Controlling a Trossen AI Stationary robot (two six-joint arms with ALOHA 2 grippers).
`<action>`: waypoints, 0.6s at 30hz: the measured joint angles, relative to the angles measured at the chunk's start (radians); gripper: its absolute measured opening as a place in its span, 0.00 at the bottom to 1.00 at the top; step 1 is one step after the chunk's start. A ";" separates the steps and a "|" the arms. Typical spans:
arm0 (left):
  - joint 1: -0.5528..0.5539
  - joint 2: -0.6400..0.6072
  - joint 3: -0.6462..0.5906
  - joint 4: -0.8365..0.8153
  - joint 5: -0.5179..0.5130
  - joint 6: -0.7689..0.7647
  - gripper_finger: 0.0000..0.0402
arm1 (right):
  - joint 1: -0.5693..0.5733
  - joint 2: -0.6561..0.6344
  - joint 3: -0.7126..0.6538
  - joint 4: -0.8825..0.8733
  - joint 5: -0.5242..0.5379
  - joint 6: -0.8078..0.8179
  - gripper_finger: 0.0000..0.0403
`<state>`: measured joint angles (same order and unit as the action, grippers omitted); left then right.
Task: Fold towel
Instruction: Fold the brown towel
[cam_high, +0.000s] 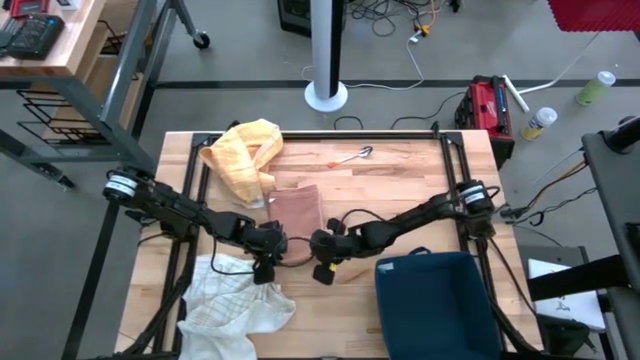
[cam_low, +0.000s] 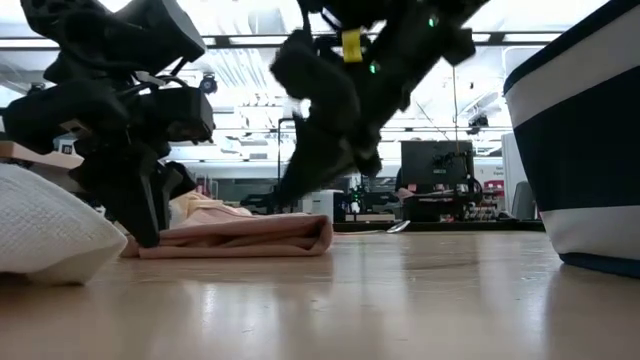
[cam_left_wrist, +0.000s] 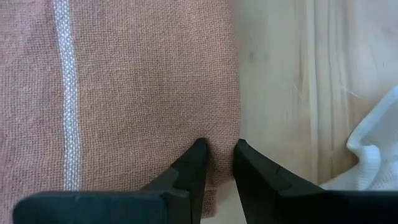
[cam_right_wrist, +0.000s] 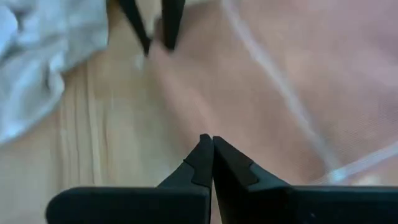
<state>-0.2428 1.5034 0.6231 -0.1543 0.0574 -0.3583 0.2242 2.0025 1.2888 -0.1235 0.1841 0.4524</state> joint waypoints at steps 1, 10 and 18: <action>0.000 0.000 0.000 -0.002 -0.001 -0.004 0.18 | 0.001 0.012 0.000 -0.008 -0.005 0.004 0.00; 0.000 0.006 0.000 -0.042 0.000 -0.052 0.18 | 0.002 0.031 0.000 -0.179 -0.001 0.046 0.00; -0.002 -0.050 0.008 -0.082 0.046 -0.053 0.18 | 0.005 -0.019 -0.004 -0.251 -0.001 0.046 0.00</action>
<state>-0.2443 1.4529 0.6312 -0.2366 0.1034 -0.4117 0.2287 1.9838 1.2846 -0.3749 0.1829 0.4980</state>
